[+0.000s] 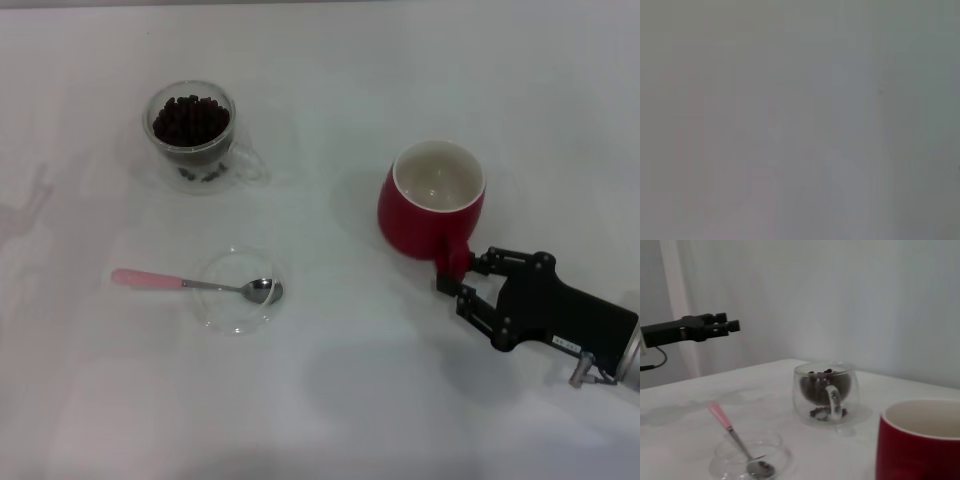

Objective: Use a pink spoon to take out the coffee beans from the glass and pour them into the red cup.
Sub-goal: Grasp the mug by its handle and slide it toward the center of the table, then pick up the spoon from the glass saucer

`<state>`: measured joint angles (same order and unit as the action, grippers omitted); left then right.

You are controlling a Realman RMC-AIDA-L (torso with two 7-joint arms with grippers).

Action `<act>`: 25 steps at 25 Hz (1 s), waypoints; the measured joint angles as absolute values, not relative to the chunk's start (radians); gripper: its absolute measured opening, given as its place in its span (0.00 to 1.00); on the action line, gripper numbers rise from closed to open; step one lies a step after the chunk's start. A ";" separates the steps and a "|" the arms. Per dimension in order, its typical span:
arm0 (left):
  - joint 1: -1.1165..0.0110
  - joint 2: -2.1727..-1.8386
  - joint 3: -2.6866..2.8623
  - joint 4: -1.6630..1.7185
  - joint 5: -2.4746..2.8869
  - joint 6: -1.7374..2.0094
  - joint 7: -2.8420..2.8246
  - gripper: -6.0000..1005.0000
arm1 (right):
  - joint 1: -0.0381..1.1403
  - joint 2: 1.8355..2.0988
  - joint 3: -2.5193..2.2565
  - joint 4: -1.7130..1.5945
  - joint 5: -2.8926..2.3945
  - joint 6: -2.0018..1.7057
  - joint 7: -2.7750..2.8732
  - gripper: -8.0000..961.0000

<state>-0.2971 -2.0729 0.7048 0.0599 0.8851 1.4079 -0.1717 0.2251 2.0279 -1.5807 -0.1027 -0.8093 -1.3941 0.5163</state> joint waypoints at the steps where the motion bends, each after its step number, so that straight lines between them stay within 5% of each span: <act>1: -0.297 -2.073 0.705 0.060 0.885 1.408 -0.172 0.87 | 0.224 2.028 -1.587 -0.100 -0.810 -1.398 0.519 0.35; 14: -0.300 -2.072 0.705 0.061 0.885 1.408 -0.172 0.87 | 0.221 2.027 -1.603 -0.087 -0.793 -1.409 0.540 0.35; 25: -0.281 -2.075 0.709 0.061 0.890 1.424 -0.192 0.87 | 0.170 2.001 -1.600 -0.088 -0.593 -1.502 0.524 0.36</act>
